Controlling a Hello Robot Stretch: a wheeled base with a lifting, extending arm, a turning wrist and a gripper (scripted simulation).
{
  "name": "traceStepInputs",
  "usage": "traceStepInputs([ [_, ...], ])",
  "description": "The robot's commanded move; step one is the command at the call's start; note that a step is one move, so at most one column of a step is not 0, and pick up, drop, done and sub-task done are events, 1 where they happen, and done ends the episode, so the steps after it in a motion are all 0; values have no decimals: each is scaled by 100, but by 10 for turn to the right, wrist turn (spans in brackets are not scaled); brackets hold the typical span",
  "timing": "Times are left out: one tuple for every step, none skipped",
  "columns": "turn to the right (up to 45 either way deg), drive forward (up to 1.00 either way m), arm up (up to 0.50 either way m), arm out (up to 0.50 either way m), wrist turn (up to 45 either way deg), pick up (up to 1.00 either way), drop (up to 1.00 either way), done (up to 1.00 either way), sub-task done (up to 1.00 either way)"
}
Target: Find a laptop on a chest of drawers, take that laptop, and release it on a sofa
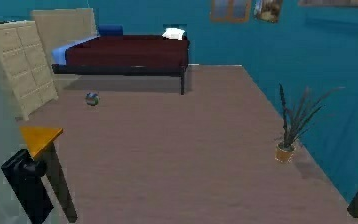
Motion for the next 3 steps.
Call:
traceStepInputs([
  [90,0,0,0,0,0,0,0,0],
  [0,30,0,0,0,0,0,0,0],
  [450,0,0,0,0,0,0,0,0],
])
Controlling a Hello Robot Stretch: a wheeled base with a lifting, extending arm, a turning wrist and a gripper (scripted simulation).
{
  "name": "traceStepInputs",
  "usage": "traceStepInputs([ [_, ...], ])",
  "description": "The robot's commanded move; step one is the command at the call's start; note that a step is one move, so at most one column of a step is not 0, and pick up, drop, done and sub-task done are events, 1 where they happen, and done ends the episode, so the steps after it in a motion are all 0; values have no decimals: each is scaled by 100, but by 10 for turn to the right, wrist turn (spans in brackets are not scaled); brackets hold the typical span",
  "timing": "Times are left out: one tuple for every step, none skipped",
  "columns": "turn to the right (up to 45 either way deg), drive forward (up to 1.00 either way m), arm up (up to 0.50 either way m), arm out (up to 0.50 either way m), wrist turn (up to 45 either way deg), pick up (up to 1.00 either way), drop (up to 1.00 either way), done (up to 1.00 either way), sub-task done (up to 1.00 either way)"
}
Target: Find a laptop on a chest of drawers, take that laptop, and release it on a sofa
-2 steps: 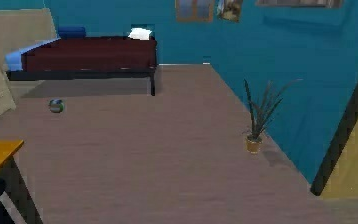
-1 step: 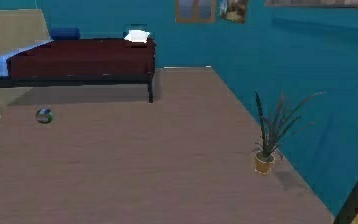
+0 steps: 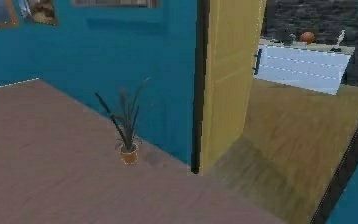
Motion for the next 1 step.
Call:
traceStepInputs([
  [300,0,0,0,0,0,0,0,0],
])
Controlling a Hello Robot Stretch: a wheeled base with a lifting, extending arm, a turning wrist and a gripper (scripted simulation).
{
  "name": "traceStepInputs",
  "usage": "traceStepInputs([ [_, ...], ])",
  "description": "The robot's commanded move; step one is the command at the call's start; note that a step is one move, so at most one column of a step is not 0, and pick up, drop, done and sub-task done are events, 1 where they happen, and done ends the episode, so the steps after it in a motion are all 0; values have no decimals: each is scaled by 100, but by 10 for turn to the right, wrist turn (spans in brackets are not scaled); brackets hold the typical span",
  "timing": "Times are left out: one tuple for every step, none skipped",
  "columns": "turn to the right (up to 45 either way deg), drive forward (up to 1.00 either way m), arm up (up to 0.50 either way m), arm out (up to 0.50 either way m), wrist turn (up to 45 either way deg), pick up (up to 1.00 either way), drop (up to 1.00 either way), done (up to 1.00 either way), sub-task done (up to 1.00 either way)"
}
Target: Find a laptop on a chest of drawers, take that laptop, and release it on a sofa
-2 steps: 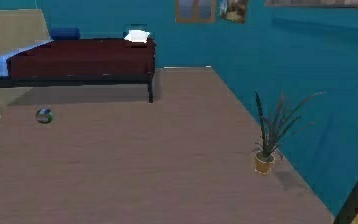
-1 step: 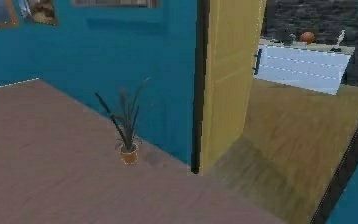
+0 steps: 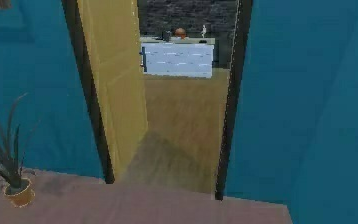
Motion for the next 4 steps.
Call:
traceStepInputs([
  [0,100,0,0,0,0,0,0,0],
  [120,0,0,0,0,0,0,0,0],
  [0,20,0,0,0,0,0,0,0],
  [0,15,0,0,0,0,0,0,0],
])
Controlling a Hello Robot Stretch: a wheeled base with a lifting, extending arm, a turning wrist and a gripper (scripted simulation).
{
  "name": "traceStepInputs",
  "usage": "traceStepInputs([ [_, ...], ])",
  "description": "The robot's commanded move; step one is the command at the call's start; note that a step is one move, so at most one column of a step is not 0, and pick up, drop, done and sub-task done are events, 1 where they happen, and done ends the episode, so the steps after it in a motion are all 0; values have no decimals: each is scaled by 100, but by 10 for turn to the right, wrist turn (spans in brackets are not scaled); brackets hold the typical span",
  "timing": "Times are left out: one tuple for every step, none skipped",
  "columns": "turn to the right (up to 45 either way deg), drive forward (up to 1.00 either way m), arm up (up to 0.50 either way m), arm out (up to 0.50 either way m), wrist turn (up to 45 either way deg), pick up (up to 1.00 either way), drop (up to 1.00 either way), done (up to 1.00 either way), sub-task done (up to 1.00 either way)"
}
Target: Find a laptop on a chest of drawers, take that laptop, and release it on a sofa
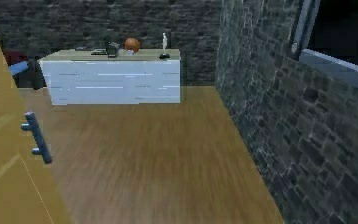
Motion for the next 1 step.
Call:
traceStepInputs([
  [0,100,0,0,0,0,0,0,0],
])
